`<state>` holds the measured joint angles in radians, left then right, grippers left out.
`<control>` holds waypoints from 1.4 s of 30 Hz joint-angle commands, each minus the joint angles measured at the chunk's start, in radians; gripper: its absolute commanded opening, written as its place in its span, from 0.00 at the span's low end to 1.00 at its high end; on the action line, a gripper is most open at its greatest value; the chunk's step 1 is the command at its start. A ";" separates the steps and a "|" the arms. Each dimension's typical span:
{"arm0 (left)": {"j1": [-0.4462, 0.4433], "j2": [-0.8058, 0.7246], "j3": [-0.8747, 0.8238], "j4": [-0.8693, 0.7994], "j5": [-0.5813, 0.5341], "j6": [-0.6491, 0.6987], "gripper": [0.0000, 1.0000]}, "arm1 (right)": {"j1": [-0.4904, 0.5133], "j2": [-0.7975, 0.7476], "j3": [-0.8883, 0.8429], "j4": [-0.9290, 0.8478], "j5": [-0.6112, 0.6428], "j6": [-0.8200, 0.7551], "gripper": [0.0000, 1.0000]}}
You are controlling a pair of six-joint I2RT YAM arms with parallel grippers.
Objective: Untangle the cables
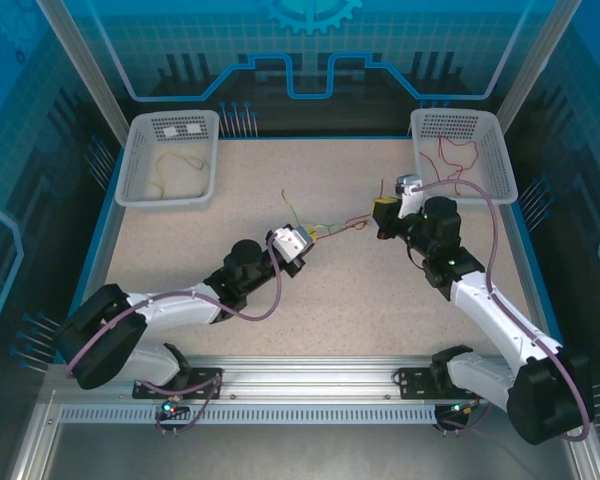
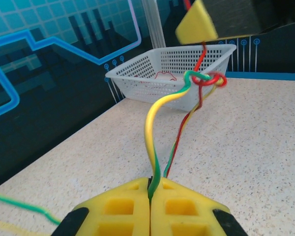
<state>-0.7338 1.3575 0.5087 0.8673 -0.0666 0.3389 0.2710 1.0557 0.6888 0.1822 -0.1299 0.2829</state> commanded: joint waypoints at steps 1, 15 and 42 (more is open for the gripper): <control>0.055 -0.066 -0.042 0.037 -0.039 -0.061 0.00 | -0.078 -0.039 -0.021 -0.027 0.168 0.036 0.00; 0.180 -0.183 -0.126 0.053 -0.107 -0.154 0.00 | -0.171 -0.114 -0.089 -0.076 0.312 0.110 0.00; 0.070 0.012 0.116 -0.120 0.152 -0.190 0.00 | 0.072 -0.012 -0.007 0.130 -0.250 -0.064 0.27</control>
<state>-0.6453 1.3239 0.5827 0.7441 0.0498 0.1734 0.2806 1.0279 0.6472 0.2684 -0.3313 0.2821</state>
